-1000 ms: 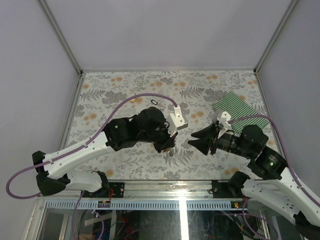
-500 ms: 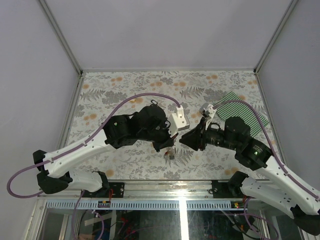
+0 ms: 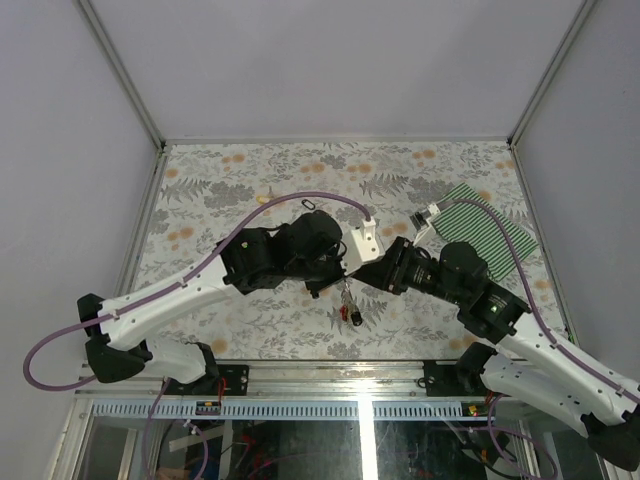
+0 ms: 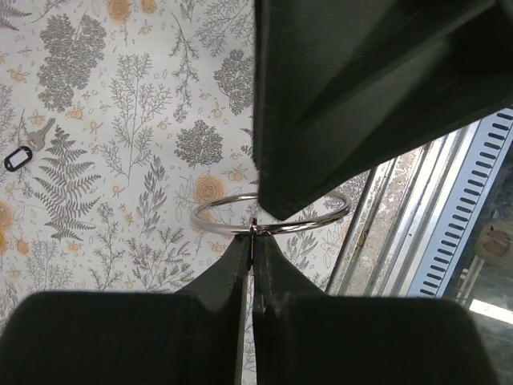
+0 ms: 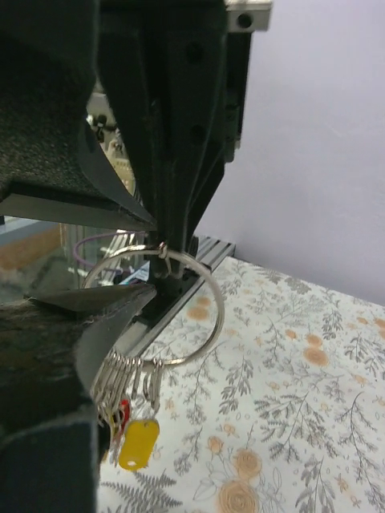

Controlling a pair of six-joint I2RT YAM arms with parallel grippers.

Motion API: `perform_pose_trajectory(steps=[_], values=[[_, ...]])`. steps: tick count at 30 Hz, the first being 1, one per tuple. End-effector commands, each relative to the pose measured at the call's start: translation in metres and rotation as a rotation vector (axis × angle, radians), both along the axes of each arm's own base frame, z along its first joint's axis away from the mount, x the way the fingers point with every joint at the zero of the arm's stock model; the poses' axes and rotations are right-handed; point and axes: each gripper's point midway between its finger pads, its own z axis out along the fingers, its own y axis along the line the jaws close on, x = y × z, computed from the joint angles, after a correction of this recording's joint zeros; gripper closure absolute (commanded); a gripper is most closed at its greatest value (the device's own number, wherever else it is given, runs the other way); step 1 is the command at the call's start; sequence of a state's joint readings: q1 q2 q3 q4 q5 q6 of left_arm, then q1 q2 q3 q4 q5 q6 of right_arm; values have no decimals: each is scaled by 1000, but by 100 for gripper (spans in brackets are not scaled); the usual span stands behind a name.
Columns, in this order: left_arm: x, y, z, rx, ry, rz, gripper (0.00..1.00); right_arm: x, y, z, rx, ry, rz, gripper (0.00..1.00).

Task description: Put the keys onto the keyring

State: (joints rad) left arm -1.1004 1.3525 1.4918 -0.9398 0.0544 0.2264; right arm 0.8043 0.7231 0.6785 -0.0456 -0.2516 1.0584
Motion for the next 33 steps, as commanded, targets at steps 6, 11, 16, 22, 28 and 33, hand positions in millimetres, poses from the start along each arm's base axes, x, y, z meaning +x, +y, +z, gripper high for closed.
perform_pose_trajectory(steps=[6,11,16,22,28,33], values=[[7,-9,17,-12,-91,-23,100,1,14,30,168,54,17,63],[7,-8,21,-18,-102,-21,100,2,15,16,125,78,12,64],[6,-8,22,-22,-105,-22,100,0,17,13,142,93,28,63],[6,-10,23,-25,-104,-24,100,-3,21,18,165,93,58,67],[5,-12,27,-44,-112,-24,100,-5,24,15,187,114,75,75],[5,-13,31,-61,-117,-28,100,-6,24,14,202,121,81,81]])
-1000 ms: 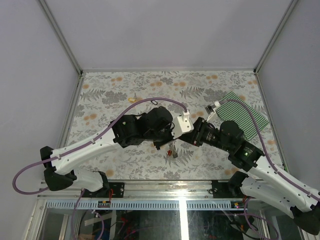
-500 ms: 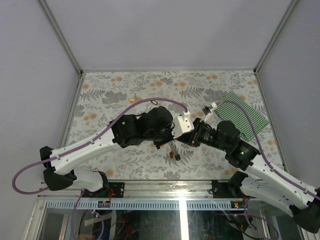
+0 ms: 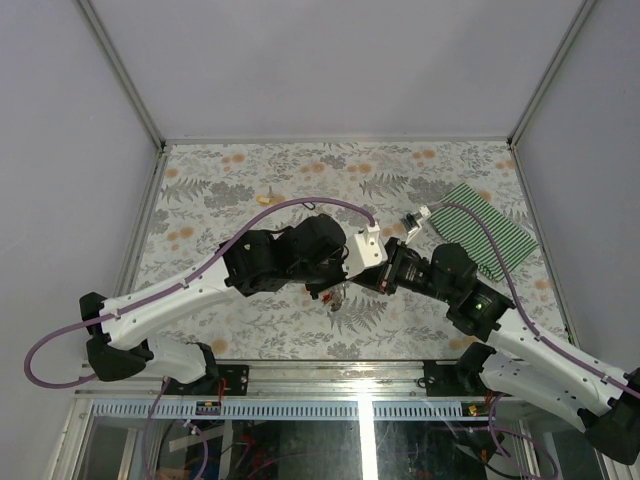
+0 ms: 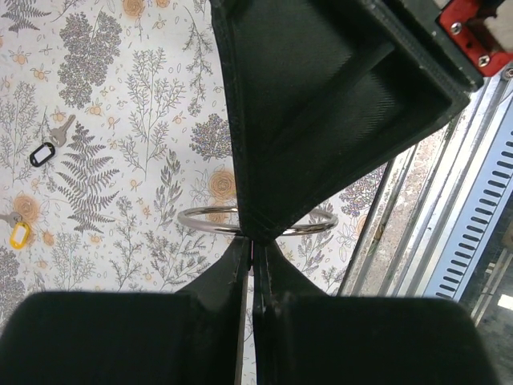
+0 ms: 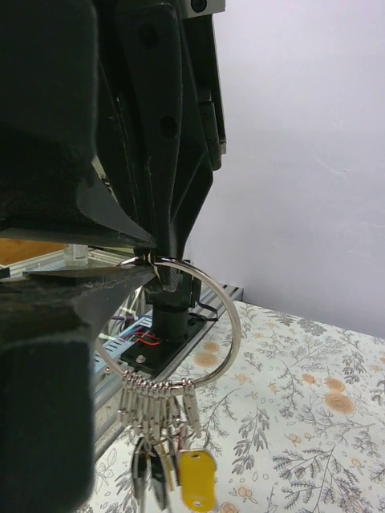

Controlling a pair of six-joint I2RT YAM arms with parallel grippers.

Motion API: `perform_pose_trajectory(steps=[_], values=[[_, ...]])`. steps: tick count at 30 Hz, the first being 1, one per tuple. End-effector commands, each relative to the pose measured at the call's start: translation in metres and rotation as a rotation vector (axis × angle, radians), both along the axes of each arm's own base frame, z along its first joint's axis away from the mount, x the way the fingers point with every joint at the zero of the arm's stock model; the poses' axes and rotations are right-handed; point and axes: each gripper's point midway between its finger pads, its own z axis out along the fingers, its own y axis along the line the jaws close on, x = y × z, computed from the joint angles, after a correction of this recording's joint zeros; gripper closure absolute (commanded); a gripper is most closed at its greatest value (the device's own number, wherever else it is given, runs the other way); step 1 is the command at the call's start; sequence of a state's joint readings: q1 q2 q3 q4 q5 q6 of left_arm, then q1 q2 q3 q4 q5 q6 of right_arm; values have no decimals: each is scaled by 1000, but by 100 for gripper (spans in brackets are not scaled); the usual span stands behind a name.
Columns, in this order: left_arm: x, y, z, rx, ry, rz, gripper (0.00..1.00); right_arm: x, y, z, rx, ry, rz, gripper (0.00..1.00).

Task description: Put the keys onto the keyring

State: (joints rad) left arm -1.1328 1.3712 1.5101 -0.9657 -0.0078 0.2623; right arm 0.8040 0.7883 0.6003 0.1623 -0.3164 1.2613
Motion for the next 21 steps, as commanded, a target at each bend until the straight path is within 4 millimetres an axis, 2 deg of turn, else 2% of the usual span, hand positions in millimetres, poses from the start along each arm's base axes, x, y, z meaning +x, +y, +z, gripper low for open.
perform_pose_trajectory(steps=[1,7,13,17,18,21], values=[[3,-14,35,-121,-65,-18,100,-6,4,15,61,-24,41,82],[0,-17,40,-159,-63,-34,100,-5,1,16,70,-35,19,100],[-3,-18,40,-190,-59,-34,96,-3,-5,28,98,-65,-11,100],[-3,-19,39,-194,-57,-33,100,-3,-6,30,90,-81,-14,100],[-3,-18,39,-193,-56,-31,100,-3,-6,28,82,-86,-15,99],[-2,-18,39,-193,-59,-28,100,-4,-8,30,68,-137,-10,80]])
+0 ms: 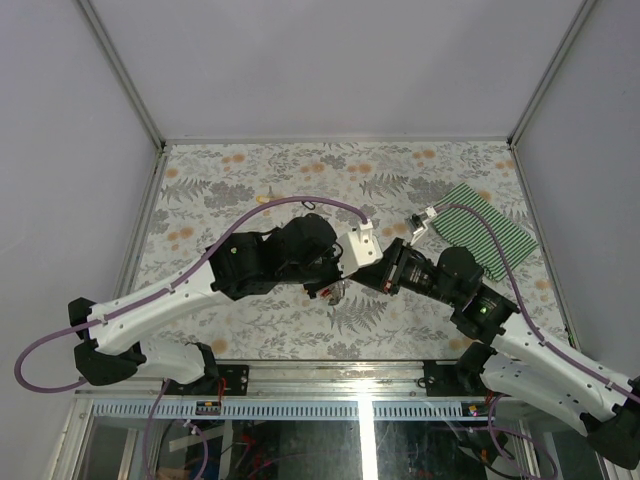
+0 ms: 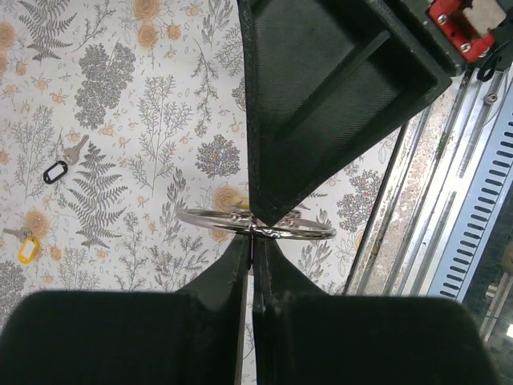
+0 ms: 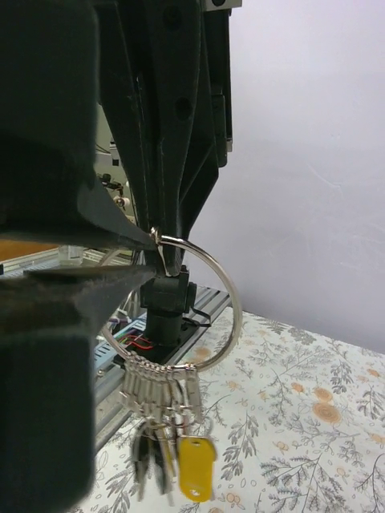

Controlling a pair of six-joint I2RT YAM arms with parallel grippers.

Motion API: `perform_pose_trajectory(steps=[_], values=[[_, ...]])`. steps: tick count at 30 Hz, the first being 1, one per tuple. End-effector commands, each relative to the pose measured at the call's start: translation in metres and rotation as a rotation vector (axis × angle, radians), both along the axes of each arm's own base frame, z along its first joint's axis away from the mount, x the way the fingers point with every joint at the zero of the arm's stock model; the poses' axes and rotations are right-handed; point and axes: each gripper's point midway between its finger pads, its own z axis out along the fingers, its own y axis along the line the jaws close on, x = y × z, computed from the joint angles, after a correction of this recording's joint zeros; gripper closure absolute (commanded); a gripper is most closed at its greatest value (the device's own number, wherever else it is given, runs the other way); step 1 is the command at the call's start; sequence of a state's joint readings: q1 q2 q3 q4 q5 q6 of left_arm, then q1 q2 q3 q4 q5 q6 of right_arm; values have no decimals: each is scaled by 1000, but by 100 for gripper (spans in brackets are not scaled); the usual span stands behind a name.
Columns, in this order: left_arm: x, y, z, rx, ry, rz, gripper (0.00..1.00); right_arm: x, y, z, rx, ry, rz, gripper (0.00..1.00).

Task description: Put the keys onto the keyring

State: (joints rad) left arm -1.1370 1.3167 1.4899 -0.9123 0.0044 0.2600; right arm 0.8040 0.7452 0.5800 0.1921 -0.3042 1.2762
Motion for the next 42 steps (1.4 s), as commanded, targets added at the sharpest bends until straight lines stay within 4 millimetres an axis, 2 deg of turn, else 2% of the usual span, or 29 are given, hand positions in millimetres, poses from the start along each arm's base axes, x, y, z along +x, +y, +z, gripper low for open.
perform_pose_trajectory(steps=[1,5,13,16,20,28,34,42], values=[[1,-15,22,-111,-34,-16,100,-1,-4,19,4,-146,0,74],[1,-14,24,-111,-33,-7,100,-2,-8,20,-97,-355,23,63],[4,-16,18,-87,19,63,100,-11,-9,26,-124,-694,86,45],[2,-16,14,-80,40,64,100,-11,-16,31,-134,-775,54,46],[0,-16,15,-85,48,55,100,-11,-27,32,-189,-874,24,52],[-3,-18,25,-111,45,36,100,-24,-29,35,-190,-1029,81,55],[4,-20,20,-78,69,96,100,-33,-23,32,-193,-1109,161,45],[12,-22,14,-35,117,184,100,-16,-24,16,-288,-1153,123,40]])
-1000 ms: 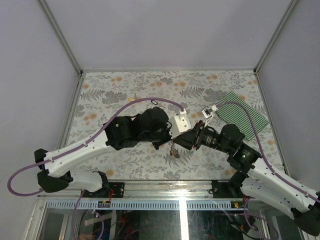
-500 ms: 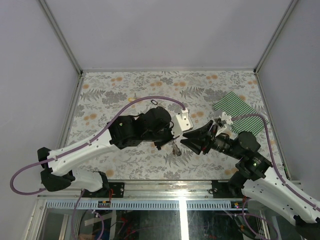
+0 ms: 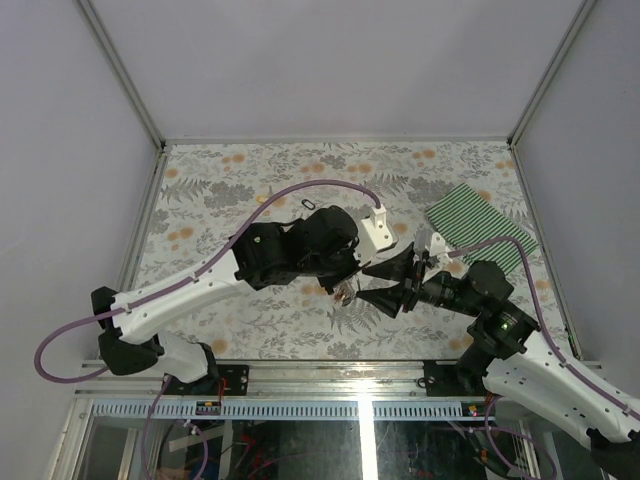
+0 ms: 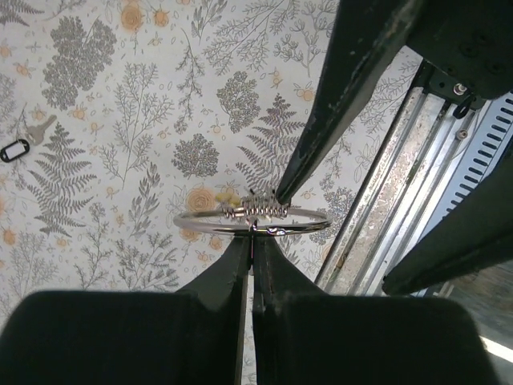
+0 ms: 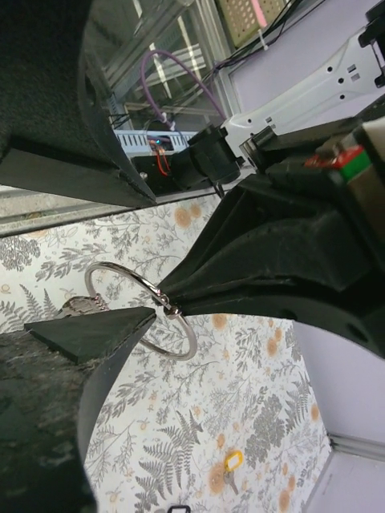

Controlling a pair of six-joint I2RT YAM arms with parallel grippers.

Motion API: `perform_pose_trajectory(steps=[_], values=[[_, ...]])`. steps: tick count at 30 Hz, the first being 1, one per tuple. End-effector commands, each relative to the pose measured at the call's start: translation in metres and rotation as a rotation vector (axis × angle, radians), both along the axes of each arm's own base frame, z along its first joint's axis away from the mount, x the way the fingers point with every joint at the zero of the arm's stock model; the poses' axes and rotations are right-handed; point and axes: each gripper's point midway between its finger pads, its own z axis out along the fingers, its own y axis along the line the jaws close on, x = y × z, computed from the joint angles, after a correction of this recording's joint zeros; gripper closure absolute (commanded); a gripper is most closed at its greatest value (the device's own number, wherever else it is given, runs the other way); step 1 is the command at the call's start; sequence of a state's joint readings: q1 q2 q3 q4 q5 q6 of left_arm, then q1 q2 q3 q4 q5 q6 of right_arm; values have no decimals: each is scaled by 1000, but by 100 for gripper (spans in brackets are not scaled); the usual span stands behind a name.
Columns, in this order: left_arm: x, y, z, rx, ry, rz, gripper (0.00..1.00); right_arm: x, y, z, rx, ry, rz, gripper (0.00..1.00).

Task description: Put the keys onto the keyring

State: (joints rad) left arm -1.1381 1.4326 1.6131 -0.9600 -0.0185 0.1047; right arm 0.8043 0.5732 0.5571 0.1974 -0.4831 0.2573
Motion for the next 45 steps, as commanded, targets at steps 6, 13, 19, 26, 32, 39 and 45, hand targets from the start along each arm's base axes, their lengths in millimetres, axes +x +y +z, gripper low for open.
perform_pose_trajectory(steps=[6,13,19,26,32,39,45], values=[[7,-5,11,-1,49,90,100,22,2,-2,-11,-173,-70,37],[9,-8,15,16,92,122,100,47,-3,-14,-51,-263,-190,41],[6,-11,14,37,135,120,100,62,-6,-11,-66,-340,-259,47],[4,-18,15,25,185,107,100,60,-5,4,26,-387,-260,48],[5,-23,22,-5,231,101,100,61,-5,6,59,-397,-272,49],[6,-26,24,-7,272,93,100,59,-1,12,61,-454,-249,52],[-1,-29,23,-17,310,66,100,62,-1,19,38,-513,-253,56]])
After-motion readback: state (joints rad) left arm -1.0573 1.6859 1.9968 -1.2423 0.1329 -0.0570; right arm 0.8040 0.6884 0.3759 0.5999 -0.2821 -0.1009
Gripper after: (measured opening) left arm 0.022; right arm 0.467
